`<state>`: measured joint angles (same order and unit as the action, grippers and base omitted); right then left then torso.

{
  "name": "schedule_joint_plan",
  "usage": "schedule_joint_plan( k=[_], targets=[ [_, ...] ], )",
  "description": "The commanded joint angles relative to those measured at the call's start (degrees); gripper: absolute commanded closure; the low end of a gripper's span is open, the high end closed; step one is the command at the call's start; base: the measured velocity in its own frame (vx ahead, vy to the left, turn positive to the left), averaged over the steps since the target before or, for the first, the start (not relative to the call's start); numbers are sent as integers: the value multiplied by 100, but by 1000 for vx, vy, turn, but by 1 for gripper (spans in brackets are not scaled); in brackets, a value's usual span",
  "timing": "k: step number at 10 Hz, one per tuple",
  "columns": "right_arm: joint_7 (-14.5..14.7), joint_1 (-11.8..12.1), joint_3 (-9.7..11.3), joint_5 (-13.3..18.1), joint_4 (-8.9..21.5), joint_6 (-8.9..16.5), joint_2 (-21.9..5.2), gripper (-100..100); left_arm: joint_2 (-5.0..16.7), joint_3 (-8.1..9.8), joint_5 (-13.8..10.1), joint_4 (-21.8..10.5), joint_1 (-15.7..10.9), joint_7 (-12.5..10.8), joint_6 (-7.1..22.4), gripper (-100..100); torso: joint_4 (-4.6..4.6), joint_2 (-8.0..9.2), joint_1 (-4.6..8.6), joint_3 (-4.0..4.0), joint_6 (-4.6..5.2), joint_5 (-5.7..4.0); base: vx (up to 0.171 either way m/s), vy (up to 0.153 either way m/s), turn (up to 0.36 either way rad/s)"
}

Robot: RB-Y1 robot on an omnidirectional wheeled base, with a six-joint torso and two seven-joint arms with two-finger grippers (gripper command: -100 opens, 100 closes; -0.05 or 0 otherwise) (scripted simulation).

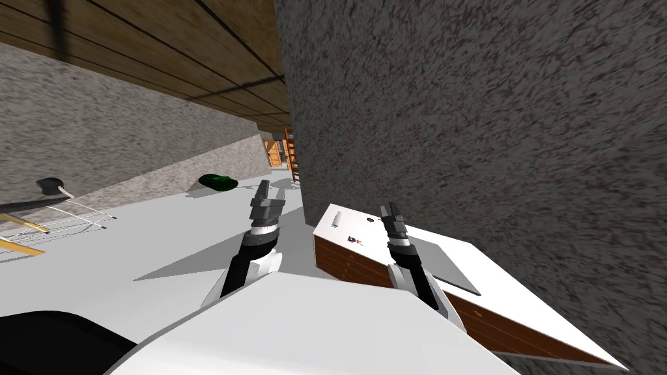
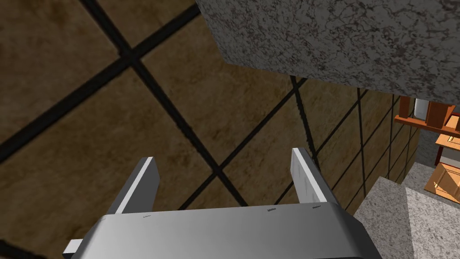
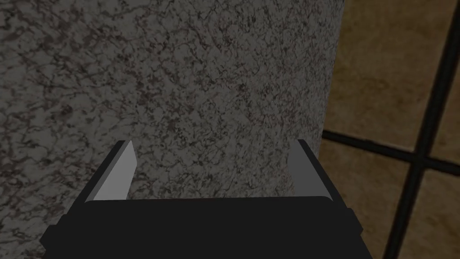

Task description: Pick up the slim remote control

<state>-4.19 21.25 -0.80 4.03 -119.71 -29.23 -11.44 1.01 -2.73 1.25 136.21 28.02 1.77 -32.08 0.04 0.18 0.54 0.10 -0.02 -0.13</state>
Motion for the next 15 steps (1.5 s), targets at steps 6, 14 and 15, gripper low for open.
schedule_joint_plan(
  k=[6,14,15],
  targets=[
    [631,-483,187,1034,960,-339,-1098,-100,0,0,0,0,0,0,0,0,-2,-13,-25,-7,0,6,-56,-89,273],
    [1171,-771,536,2093,1883,-529,-2167,-100,0,0,0,0,1,0,0,0,-6,-24,-37,-14,2,8,-33,-42,247],
    [1310,-823,655,2334,2114,-565,-2371,-100,0,0,0,0,2,0,0,0,-5,-25,-36,-14,7,8,-25,-21,311]
  ],
)
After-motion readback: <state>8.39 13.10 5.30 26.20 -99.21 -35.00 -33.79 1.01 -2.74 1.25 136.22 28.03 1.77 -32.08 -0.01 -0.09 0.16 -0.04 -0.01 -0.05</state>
